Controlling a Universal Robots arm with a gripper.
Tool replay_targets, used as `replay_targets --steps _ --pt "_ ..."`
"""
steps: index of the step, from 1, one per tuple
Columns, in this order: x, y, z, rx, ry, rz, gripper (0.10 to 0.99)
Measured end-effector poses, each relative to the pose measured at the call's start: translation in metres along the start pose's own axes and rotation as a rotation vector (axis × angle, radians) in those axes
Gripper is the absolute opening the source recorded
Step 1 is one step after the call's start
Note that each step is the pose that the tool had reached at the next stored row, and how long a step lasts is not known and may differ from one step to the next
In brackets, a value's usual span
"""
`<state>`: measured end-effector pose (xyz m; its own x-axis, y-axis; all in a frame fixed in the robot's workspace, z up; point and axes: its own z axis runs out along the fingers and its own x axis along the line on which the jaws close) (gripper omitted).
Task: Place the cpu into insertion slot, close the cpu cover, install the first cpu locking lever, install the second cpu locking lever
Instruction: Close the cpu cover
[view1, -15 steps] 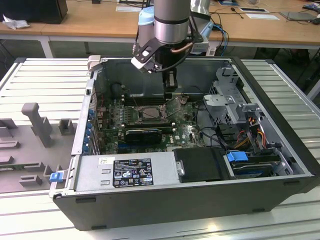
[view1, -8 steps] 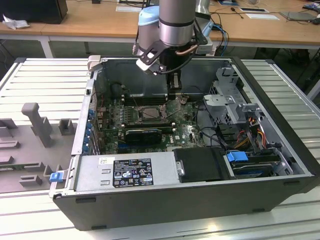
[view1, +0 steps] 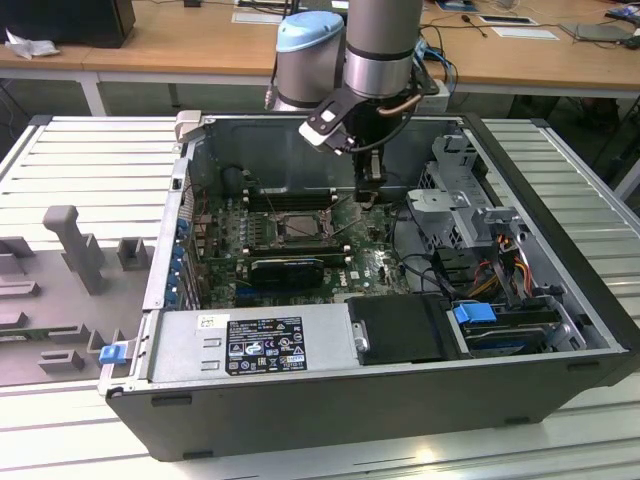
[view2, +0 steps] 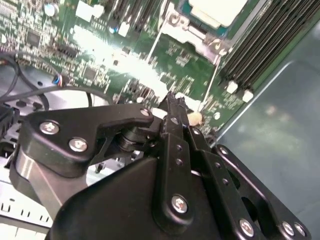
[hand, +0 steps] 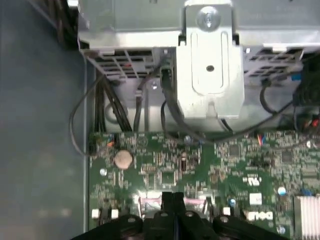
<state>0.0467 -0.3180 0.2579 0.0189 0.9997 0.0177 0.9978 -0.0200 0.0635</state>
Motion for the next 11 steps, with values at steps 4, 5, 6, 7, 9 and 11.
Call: replay_targets --steps 4,5,6,7,9,11 --pt "0.0000 0.0038 0.0006 0.000 -0.0004 0.000 0.106" --pt "0.0000 0.0041 0.0007 0.000 -0.0004 0.000 0.106" --pt "0.0000 0.0043 0.0009 0.000 -0.0003 0.000 0.106" --pt "0.0000 0.0049 0.0014 0.000 0.0000 0.000 0.106" --pt "0.0000 0.0074 0.0024 0.000 -0.0002 0.000 0.106" --pt "0.0002 0.0125 0.0039 0.000 -0.0001 0.000 0.106"
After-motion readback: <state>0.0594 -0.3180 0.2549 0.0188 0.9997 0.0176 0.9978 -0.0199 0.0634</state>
